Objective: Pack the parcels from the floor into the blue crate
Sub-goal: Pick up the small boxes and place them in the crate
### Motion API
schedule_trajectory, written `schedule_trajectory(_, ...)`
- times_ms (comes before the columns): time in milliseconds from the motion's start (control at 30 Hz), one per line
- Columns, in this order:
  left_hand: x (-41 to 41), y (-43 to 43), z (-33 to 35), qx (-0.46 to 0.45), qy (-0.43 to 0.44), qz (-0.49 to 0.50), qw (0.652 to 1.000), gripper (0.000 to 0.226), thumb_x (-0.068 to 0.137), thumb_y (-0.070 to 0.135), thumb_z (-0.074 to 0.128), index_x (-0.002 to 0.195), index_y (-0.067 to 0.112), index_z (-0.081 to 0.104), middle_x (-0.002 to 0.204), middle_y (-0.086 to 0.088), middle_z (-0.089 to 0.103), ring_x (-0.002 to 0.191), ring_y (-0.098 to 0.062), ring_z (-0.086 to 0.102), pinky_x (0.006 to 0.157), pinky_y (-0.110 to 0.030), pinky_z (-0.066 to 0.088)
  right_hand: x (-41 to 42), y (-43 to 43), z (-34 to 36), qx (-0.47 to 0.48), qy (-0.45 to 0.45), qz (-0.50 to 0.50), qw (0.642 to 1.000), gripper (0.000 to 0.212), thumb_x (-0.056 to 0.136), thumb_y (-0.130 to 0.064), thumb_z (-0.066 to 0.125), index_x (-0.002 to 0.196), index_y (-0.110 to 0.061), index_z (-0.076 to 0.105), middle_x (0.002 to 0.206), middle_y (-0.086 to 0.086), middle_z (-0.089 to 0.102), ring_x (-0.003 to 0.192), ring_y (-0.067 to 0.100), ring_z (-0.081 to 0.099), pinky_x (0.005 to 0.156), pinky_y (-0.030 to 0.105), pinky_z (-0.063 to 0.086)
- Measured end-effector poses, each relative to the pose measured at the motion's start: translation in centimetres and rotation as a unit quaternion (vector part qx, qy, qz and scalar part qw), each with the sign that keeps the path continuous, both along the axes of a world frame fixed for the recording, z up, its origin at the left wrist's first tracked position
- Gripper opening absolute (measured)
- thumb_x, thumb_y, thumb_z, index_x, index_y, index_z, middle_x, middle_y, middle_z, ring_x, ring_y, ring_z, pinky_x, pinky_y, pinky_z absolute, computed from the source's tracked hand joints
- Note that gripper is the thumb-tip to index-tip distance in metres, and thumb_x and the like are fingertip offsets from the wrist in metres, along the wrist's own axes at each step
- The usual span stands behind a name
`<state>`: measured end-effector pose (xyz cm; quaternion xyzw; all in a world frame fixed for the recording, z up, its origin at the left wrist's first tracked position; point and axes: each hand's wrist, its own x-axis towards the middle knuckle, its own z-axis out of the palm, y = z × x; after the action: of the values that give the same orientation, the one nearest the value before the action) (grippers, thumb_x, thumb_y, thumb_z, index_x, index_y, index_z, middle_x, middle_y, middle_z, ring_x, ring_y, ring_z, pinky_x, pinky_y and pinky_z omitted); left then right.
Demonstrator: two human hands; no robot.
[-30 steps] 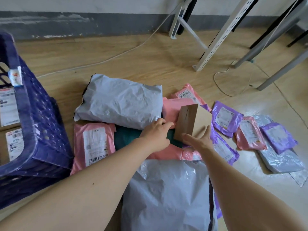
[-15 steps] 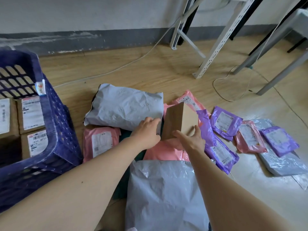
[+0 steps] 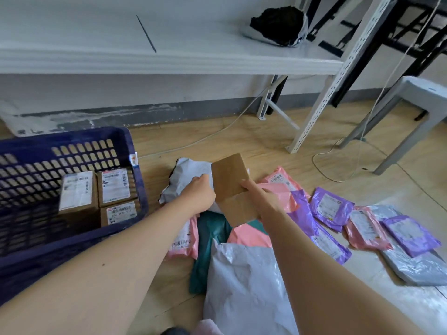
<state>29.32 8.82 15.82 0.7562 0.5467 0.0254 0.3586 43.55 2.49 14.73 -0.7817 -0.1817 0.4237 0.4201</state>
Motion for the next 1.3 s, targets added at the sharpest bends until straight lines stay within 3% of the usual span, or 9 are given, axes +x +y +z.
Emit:
schedule_trajectory(67,-1.5,0.0,0.9,0.006,0.002,0.016,1.000,0.047,0.095,0.003,0.031,0.142,0.002,0.028,0.129,-0.023,0.047,0.079,-0.025,0.051,0.057,-0.031,0.035,-1.3,0.2,1.6,0.005,0.009,0.016,1.000,0.042,0.064,-0.052,0.072,0.086,-0.019,0.060,0.101,0.005,0.067,0.095,0.022,0.064,0.092,0.040,0.052)
schedule_trajectory(233,-6.6,0.2,4.7,0.042,0.027,0.053,0.997,0.053,0.096,0.004,0.029,0.147,0.009,0.022,0.137,-0.020,0.045,0.116,-0.035,0.052,0.087,-0.037,0.045,-5.3,1.0,6.2,0.035,0.050,0.033,0.998,0.047,0.068,-0.050,0.071,0.099,-0.017,0.058,0.098,0.003,0.064,0.086,0.017,0.061,0.081,0.032,0.050)
schedule_trajectory(367,-10.8,1.1,6.6,0.065,-0.003,0.063,0.996,0.056,0.095,0.005,0.030,0.149,0.015,0.020,0.140,-0.019,0.043,0.089,-0.031,0.056,0.065,-0.033,0.043,-9.2,1.5,9.1,0.048,0.098,0.061,0.992,0.051,0.073,-0.053,0.066,0.108,-0.017,0.056,0.090,0.001,0.061,0.083,0.018,0.059,0.068,0.030,0.044)
schedule_trajectory(467,-14.0,1.9,7.4,0.040,-0.081,0.133,0.987,0.050,0.098,0.016,0.038,0.147,0.014,0.028,0.136,-0.016,0.048,0.094,-0.027,0.056,0.075,-0.032,0.043,-12.4,2.1,9.8,0.060,0.200,0.059,0.976,0.050,0.070,-0.053,0.067,0.102,-0.016,0.058,0.090,0.007,0.059,0.080,0.022,0.058,0.060,0.030,0.046)
schedule_trajectory(633,-19.6,2.8,7.1,-0.121,-0.254,0.300,0.911,0.067,0.093,0.056,0.043,0.145,0.015,0.034,0.143,-0.012,0.044,0.126,-0.031,0.044,0.104,-0.047,0.040,-17.7,3.1,10.1,0.075,0.362,0.092,0.925,0.050,0.078,-0.053,0.061,0.104,-0.010,0.059,0.097,0.017,0.058,0.085,0.031,0.061,0.060,0.034,0.055)
schedule_trajectory(733,-22.4,3.5,6.4,-0.179,-0.348,0.357,0.848,0.063,0.087,0.062,0.048,0.130,0.015,0.048,0.121,-0.011,0.058,0.112,-0.029,0.054,0.099,-0.051,0.044,-20.2,4.5,8.7,0.063,0.374,0.137,0.915,0.051,0.080,-0.055,0.056,0.100,-0.009,0.061,0.109,0.017,0.060,0.101,0.033,0.060,0.077,0.040,0.052)
schedule_trajectory(900,-25.6,4.2,6.1,-0.220,-0.434,0.389,0.782,0.046,0.087,0.059,0.051,0.109,0.020,0.057,0.106,-0.012,0.064,0.098,-0.030,0.062,0.084,-0.042,0.054,-23.6,7.2,7.0,0.039,0.353,0.185,0.916,0.046,0.083,-0.049,0.054,0.111,-0.012,0.057,0.103,0.011,0.059,0.093,0.029,0.060,0.077,0.039,0.049)
schedule_trajectory(1133,-29.2,6.0,3.5,-0.153,-0.379,0.443,0.798,0.053,0.079,0.054,0.063,0.118,0.019,0.058,0.111,-0.010,0.064,0.104,-0.030,0.061,0.098,-0.046,0.048,-28.1,12.2,4.4,0.046,0.106,0.213,0.970,0.040,0.093,-0.013,0.048,0.132,-0.017,0.046,0.122,0.006,0.052,0.108,0.024,0.052,0.089,0.039,0.050)
schedule_trajectory(1300,-31.1,6.3,1.7,-0.111,-0.323,0.464,0.818,0.047,0.083,0.045,0.064,0.120,0.016,0.058,0.114,-0.004,0.063,0.105,-0.027,0.059,0.091,-0.039,0.047,-31.0,14.3,1.4,0.001,-0.023,0.309,0.951,0.038,0.093,-0.022,0.044,0.128,-0.015,0.054,0.122,0.007,0.058,0.110,0.024,0.054,0.102,0.043,0.044)
